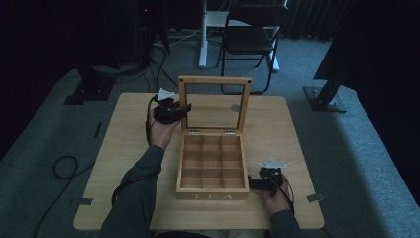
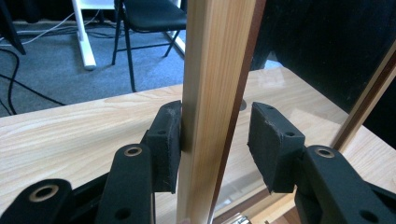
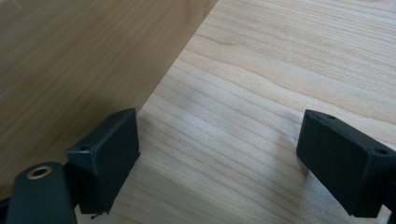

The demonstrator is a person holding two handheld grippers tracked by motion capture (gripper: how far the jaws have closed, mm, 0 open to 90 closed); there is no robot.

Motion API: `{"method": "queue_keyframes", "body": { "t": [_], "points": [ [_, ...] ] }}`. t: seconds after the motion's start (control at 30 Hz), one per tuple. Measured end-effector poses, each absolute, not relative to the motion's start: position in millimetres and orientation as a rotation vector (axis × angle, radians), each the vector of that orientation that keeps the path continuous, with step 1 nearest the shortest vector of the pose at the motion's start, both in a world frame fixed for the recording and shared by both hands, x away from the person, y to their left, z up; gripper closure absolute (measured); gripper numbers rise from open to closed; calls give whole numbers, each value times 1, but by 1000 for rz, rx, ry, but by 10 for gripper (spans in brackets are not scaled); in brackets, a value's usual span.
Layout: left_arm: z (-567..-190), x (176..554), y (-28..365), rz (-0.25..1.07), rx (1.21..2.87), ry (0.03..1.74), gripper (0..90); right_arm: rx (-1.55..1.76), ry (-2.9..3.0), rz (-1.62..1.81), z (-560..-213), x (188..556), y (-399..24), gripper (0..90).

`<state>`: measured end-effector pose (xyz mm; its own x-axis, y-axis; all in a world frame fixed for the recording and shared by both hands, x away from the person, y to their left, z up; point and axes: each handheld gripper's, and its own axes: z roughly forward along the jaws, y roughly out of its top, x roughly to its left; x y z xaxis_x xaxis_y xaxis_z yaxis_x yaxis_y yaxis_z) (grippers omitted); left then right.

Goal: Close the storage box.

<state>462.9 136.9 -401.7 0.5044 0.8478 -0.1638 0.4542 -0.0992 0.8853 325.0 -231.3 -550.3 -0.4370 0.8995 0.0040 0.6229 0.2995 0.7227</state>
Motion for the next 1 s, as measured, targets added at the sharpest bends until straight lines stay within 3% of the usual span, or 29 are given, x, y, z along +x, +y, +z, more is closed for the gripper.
{"method": "queue_keyframes", "body": {
  "t": [1.0],
  "points": [
    [-400, 425, 143, 432, 1747, 1020, 468, 1361, 2169, 931, -550, 325, -231, 126]
  ]
}}
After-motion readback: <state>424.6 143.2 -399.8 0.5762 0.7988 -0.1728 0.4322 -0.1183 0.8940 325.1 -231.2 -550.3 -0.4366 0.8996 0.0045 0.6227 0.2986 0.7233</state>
